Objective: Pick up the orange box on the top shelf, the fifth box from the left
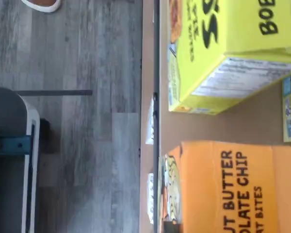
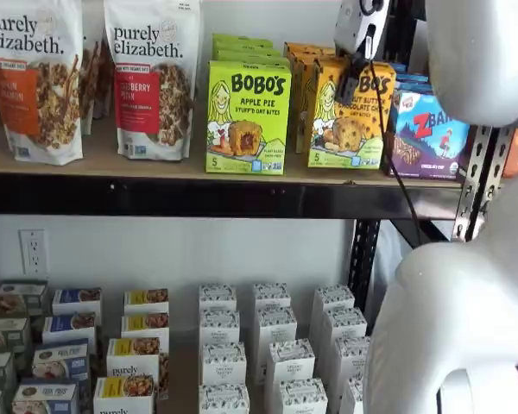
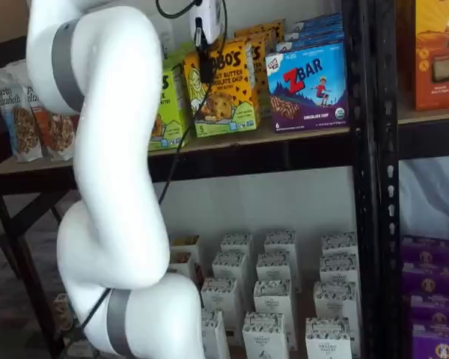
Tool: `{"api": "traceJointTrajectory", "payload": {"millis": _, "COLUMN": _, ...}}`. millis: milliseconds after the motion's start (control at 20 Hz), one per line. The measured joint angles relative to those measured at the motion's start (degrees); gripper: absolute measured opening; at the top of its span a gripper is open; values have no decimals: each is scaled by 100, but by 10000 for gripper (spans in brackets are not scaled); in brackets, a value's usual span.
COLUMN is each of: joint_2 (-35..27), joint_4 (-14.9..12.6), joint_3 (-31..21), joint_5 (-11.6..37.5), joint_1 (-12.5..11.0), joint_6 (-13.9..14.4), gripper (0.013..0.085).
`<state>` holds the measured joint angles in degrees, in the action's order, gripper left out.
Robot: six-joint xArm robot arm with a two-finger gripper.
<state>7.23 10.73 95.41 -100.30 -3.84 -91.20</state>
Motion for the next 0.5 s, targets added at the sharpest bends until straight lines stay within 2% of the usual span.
{"api": "traceJointTrajectory", "payload": {"millis": 150, "joint_2": 206, "joint_4": 76, "joint_3": -78, "joint_5": -108, "joint_1": 1, "joint_6": 45, "gripper": 330}}
{"api": "traceJointTrajectory", "payload": {"millis": 500, "joint_2": 859, "joint_4": 4, "joint_3": -491, "joint_5": -300, "joint_1": 93, "joint_6": 156, "gripper": 330}}
